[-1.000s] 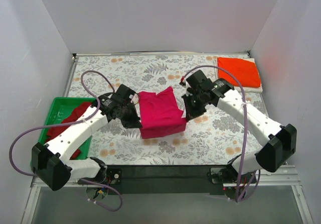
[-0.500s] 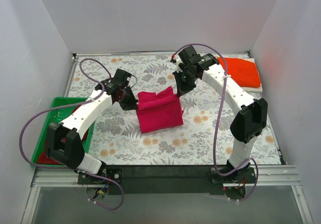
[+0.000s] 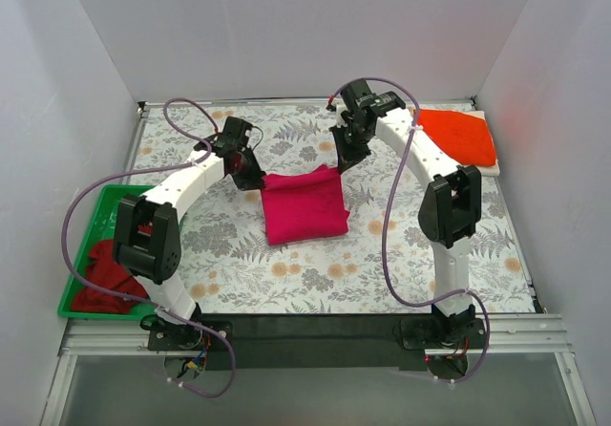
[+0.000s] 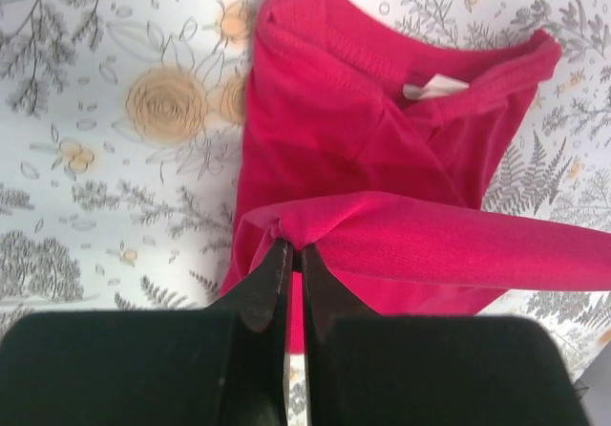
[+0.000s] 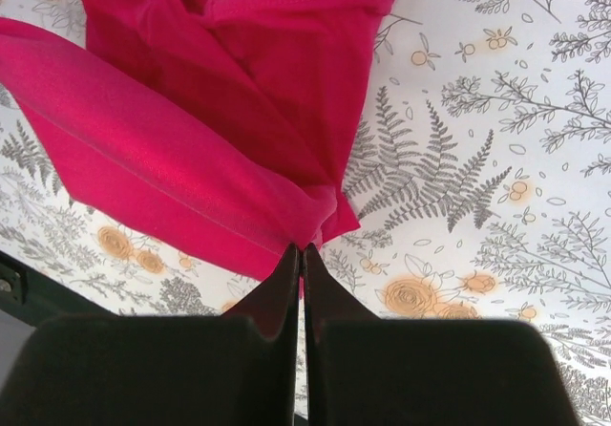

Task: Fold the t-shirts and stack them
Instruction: Fold the tshirt

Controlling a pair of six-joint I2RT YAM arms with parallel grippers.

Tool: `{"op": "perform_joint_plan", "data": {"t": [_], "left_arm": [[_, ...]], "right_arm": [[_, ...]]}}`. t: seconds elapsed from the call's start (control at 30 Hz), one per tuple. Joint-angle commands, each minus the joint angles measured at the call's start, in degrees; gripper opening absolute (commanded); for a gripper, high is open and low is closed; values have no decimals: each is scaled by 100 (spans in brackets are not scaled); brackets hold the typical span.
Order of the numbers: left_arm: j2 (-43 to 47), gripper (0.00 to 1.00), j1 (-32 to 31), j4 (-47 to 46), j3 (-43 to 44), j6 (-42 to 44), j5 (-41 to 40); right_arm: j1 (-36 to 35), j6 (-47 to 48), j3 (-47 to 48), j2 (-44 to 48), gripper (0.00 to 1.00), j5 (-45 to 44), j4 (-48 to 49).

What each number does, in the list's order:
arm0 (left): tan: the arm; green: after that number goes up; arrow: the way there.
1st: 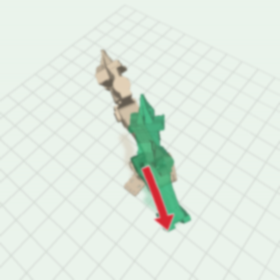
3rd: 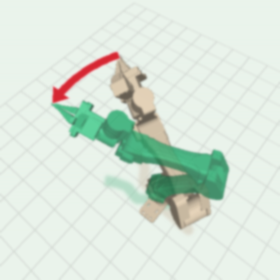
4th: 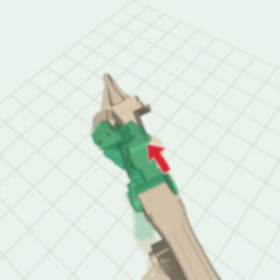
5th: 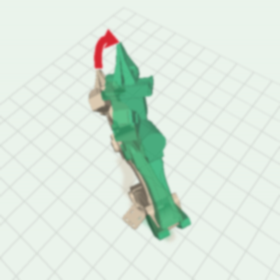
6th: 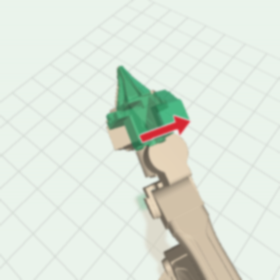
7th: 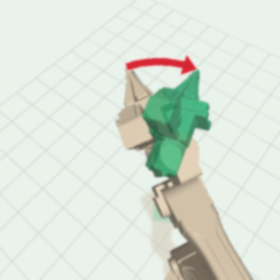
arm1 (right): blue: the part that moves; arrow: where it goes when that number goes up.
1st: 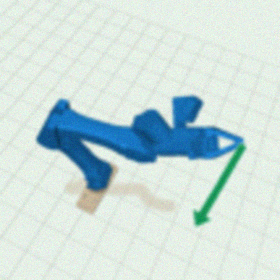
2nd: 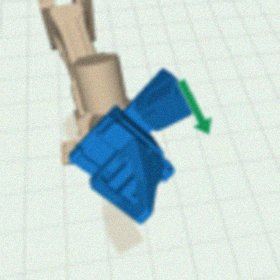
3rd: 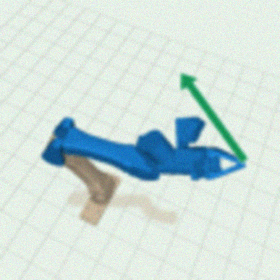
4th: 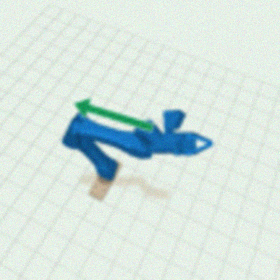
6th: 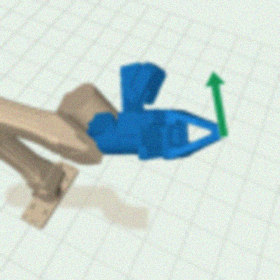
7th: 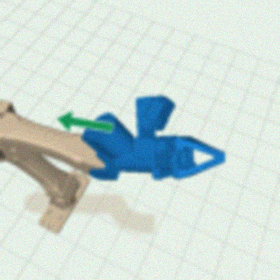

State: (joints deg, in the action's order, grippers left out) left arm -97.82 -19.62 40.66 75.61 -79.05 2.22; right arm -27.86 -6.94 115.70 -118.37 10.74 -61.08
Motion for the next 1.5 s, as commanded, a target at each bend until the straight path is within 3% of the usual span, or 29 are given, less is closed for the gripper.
{"op": "perform_joint_plan", "data": {"t": [0.0, 0.33, 0.57, 0.6, 0.7, 0.73, 0.83, 0.9, 1.0, 1.07, 1.2, 1.23, 1.47], "left_arm": [[-271, 0, 177, -260, 269, 188, -152], [-1019, 0, 292, -814, 357, 223, -284], [-1064, 0, 292, -1175, 270, 302, -239], [-1046, 0, 283, -1184, 261, 293, -266], [-967, 12, 283, -1219, 200, 258, -415], [-915, 24, 283, -1245, 173, 241, -520], [-607, 38, 274, -1333, 85, 293, -617], [-231, 64, 239, -1412, -55, 389, -687], [192, 75, 108, -1570, -440, 530, -776], [544, 72, -15, -1693, -696, 583, -714], [843, 51, -191, -2148, -1311, 802, -320], [835, 39, -200, -2237, -1425, 881, -258], [-245, 22, -183, -2537, -647, 1093, -336]], "right_arm": [[122, 175, 278, -230, 1, 7, 166], [158, 149, 76, -775, 1, -159, 790], [202, -35, -258, -662, 1, -362, 1168], [210, -70, -293, -644, 7, -388, 1221], [228, -141, -320, -609, 32, -468, 1353], [219, -141, -329, -548, 35, -468, 1414], [202, -124, -425, -233, 41, -363, 1590], [123, -19, -889, 75, 41, -231, 2081], [-9, 61, -1917, 770, 42, 252, 3044], [-53, 70, -2410, 1104, 41, 717, 3426], [-88, 324, -2807, 1053, 39, 1456, 3726], [-88, 360, -2781, 887, 39, 1674, 3761], [-62, 439, -1833, -142, 37, 2169, 3831]]}}
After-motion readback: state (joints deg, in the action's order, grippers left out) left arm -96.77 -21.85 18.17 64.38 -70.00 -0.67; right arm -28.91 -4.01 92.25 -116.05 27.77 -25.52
